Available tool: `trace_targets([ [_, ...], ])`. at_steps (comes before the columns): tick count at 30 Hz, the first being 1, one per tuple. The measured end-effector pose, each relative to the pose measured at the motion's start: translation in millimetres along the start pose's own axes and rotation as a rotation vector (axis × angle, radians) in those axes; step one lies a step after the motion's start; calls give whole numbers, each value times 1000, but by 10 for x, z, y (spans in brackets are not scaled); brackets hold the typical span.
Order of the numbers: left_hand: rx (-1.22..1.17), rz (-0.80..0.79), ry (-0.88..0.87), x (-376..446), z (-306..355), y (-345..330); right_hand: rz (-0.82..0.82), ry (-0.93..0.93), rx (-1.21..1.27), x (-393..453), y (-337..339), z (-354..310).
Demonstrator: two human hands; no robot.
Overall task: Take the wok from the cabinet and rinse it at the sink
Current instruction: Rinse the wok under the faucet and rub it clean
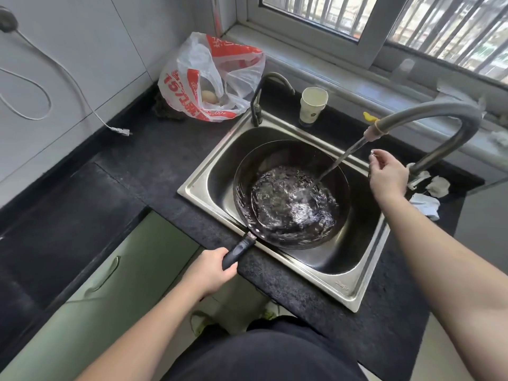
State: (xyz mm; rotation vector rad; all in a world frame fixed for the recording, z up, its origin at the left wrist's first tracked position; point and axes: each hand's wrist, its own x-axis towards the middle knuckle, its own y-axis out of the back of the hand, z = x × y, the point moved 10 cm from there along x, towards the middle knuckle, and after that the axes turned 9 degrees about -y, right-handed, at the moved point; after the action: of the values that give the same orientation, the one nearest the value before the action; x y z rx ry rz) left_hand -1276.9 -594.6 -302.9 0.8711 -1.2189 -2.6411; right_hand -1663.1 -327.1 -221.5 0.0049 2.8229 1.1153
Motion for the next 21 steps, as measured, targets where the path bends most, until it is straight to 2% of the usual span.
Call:
trace_targets([
  [6,-176,-106,-1,73,-51,27,-5,-1,1,-24,23,-25],
  [13,-34,-142,-20,87,89,93,3,2,17,-30,27,-32],
  [18,129,-74,-13,23,131,74,-2,-7,18,-29,30,-20],
  [21,124,-33,-6,-4,106,37,-4,-9,12,-28,26,-27],
])
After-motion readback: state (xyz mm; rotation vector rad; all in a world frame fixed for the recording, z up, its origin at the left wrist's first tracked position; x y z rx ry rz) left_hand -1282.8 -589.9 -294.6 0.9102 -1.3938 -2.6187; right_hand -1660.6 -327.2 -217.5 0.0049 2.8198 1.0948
